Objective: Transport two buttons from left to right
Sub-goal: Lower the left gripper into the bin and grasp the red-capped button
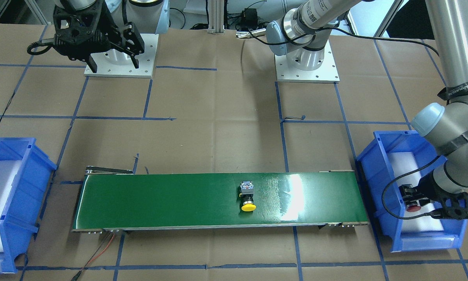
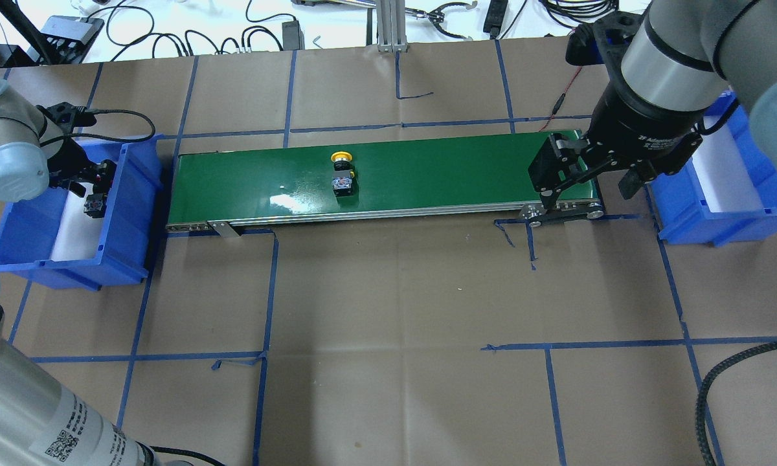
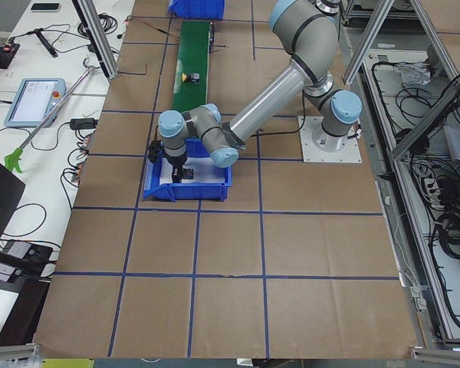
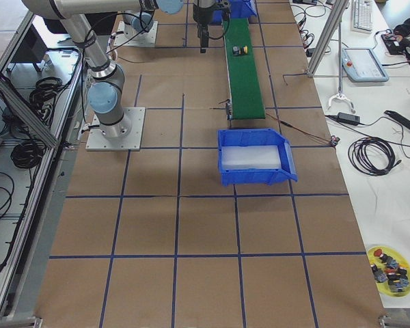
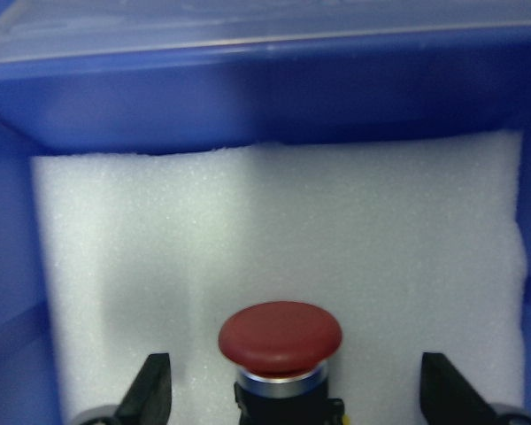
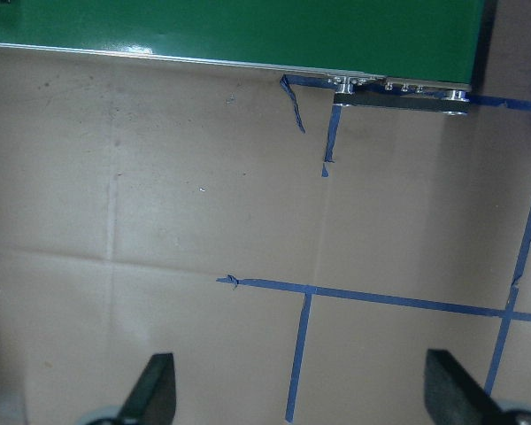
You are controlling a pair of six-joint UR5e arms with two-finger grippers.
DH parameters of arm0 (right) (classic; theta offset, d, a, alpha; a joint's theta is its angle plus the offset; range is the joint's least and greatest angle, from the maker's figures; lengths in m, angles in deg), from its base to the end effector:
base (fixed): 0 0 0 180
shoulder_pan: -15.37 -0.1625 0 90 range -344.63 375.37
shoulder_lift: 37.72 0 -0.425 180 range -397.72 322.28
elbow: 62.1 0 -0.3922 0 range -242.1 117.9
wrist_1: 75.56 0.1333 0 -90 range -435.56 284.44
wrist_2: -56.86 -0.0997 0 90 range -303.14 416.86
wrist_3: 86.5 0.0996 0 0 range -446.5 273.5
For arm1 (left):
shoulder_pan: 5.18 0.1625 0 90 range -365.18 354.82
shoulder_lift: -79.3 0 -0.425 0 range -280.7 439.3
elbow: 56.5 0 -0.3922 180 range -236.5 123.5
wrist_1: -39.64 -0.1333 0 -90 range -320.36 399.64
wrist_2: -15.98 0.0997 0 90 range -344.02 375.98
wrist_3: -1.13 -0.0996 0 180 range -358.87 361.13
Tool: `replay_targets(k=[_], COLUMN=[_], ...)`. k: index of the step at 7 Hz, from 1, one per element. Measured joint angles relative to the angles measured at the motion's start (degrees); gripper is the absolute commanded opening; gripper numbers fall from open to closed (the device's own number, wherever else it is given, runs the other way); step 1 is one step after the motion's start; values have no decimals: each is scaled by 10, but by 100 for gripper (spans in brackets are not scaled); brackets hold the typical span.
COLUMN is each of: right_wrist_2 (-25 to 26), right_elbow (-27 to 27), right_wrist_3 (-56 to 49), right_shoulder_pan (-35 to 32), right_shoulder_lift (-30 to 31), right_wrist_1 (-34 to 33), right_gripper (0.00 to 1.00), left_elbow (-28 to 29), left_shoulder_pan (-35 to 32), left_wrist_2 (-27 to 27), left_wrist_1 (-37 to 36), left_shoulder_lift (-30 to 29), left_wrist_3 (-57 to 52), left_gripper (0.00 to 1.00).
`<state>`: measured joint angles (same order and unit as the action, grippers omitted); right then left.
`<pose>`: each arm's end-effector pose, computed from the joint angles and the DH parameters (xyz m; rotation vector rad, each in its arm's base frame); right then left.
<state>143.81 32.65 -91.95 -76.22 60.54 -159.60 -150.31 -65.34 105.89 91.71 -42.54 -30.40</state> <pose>0.1504 -0.4218 0.5035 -0.1877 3.0806 0.0632 0.2059 -0.6272 0.1994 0.0461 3.1218 -0.0547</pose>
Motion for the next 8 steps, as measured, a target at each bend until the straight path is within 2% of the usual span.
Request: replay_targets(k=[1,3,6,8], right_wrist_2=[0,0,0,0], right_elbow=[0,0,0,0], right_wrist_3=[0,0,0,0], right_shoulder_pan=[0,0,-1,-1], right_shoulder_lift=[0,0,0,0], right_wrist_1=[0,-1,0,-1], right_gripper=[100,100,100,100], left_elbow=[1,4,17,32], left_shoulder_pan=[0,0,0,0], left_wrist_2=[0,-1,0,4], left_wrist_1=[0,1,12,53], left_shoulder_lift=[2,5,21,54], left_wrist_3=[1,1,-5,-7], left_gripper=[22,5,4,4])
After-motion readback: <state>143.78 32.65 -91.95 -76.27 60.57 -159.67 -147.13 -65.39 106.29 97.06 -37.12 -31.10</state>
